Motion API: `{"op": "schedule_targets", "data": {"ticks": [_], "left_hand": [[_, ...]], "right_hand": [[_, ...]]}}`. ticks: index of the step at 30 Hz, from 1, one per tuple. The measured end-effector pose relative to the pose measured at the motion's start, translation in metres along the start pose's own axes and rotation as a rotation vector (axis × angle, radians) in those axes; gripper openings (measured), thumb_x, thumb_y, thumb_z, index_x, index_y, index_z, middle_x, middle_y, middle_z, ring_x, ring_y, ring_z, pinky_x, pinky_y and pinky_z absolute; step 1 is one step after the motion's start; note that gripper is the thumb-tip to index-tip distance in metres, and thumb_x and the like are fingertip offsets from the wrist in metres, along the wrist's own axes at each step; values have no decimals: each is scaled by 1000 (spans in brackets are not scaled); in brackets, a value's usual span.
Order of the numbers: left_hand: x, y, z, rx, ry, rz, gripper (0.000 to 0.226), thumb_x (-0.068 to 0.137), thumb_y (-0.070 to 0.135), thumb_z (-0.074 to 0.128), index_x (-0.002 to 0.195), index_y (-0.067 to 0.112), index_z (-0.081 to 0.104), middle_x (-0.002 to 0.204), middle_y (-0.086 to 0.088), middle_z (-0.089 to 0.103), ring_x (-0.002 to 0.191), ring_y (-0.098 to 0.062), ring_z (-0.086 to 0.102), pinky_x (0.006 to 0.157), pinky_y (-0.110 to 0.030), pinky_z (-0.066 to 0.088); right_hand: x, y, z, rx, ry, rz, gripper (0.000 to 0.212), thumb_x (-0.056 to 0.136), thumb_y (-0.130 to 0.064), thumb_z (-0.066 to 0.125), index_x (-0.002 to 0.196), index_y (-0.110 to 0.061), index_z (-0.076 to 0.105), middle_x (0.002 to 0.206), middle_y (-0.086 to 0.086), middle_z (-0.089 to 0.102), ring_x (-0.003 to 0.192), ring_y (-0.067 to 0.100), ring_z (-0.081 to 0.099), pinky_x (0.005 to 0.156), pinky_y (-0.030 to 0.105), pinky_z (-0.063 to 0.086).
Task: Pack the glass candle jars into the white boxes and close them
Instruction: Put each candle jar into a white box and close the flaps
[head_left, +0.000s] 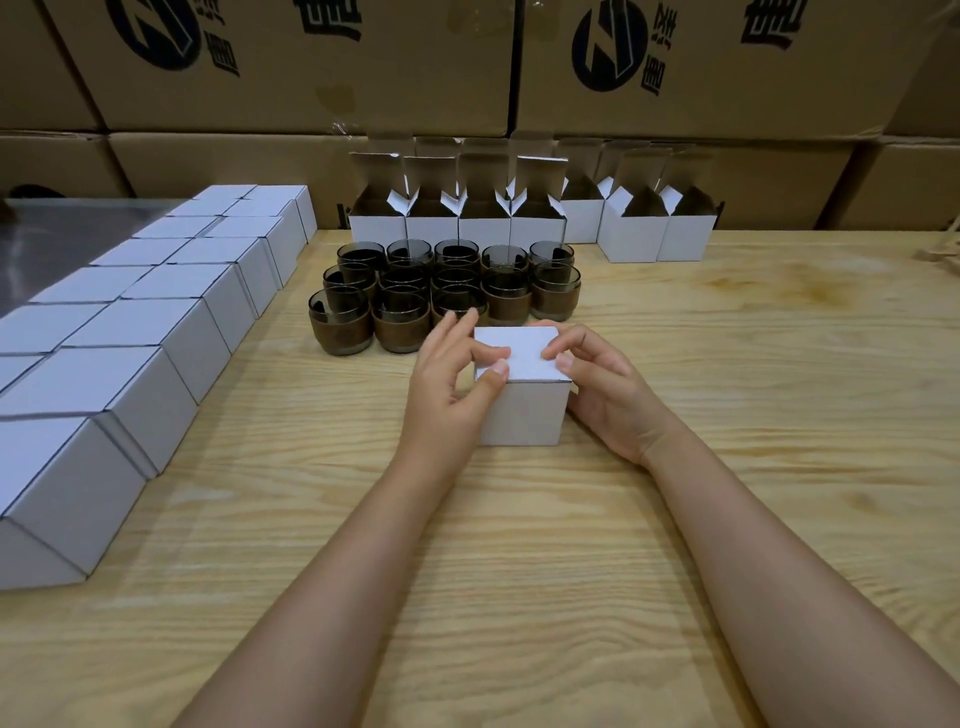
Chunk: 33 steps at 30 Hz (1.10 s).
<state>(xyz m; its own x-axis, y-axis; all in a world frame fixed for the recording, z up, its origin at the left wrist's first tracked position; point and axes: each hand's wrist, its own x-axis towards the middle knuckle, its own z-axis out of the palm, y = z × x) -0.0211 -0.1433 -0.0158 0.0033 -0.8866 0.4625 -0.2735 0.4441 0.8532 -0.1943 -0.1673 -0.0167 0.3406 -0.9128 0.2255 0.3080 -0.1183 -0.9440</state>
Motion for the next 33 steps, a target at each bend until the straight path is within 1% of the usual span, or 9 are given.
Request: {"op": "schedule_targets", "data": {"ticks": [3, 5, 7, 9, 11, 14, 21, 26, 33], "left_hand": [[-8, 2, 5, 464, 85, 315, 24, 90, 12, 49, 99, 9, 71, 136, -8, 56, 137, -18, 39, 111, -41, 22], [-13, 1, 3, 698, 144, 452, 24, 90, 11, 50, 100, 6, 71, 121, -9, 67, 124, -24, 56, 109, -45, 23], [-17, 3, -4, 885, 146, 481, 37, 92, 35, 49, 99, 6, 70, 107, -6, 71, 110, -24, 64, 108, -48, 24], [-17, 6, -9, 1062, 168, 446, 55, 87, 58, 47, 91, 7, 67, 92, -5, 69, 93, -23, 66, 107, -49, 28], [-17, 12, -12, 1180, 210, 395, 52, 83, 58, 49, 83, 8, 61, 81, -5, 62, 79, -22, 63, 102, -47, 36], [-17, 12, -27, 1249, 270, 377, 38, 75, 47, 53, 77, 9, 55, 75, -5, 57, 69, -24, 59, 89, -43, 47], [-14, -10, -99, 1400, 353, 327, 31, 74, 37, 51, 72, 6, 50, 66, -12, 53, 57, -29, 53, 58, -35, 41], [0, -26, -136, 1416, 357, 217, 28, 75, 30, 53, 72, 2, 55, 66, -19, 57, 62, -33, 57, 58, -36, 42], [29, -38, -147, 1374, 266, 26, 27, 76, 17, 74, 74, -5, 58, 70, -26, 60, 77, -39, 56, 66, -44, 41]], "right_hand": [[1, 4, 1, -46, -17, -19, 9, 84, -14, 54, 89, -15, 61, 121, -4, 56, 100, 10, 59, 89, 28, 46], [2, 7, 2, -111, -28, -23, 10, 88, -16, 57, 96, -15, 62, 131, -7, 53, 117, 11, 55, 99, 32, 44], [4, 9, 5, -247, -44, -27, 19, 91, -21, 59, 109, -18, 63, 143, -10, 44, 135, 8, 39, 107, 28, 38], [5, 10, 8, -338, -82, -18, 33, 91, -24, 58, 124, -26, 57, 149, -5, 40, 137, 4, 36, 102, 20, 39], [4, 10, 10, -367, -88, 19, 44, 90, -36, 59, 133, -39, 49, 146, -7, 46, 135, 5, 39, 103, 20, 40], [4, 6, 8, -328, -56, 81, 58, 76, -65, 64, 130, -53, 49, 140, -15, 52, 133, 4, 42, 109, 27, 36], [6, 9, 0, -304, -89, 76, 48, 86, -37, 56, 131, -20, 55, 131, 2, 61, 130, 15, 49, 113, 40, 32], [7, 9, 1, -275, -64, 86, 45, 86, -25, 52, 129, -13, 55, 128, 6, 63, 127, 17, 51, 112, 39, 34], [8, 9, 1, -244, -43, 83, 47, 82, -26, 55, 127, -11, 56, 125, 9, 64, 124, 21, 54, 105, 38, 43]]}}
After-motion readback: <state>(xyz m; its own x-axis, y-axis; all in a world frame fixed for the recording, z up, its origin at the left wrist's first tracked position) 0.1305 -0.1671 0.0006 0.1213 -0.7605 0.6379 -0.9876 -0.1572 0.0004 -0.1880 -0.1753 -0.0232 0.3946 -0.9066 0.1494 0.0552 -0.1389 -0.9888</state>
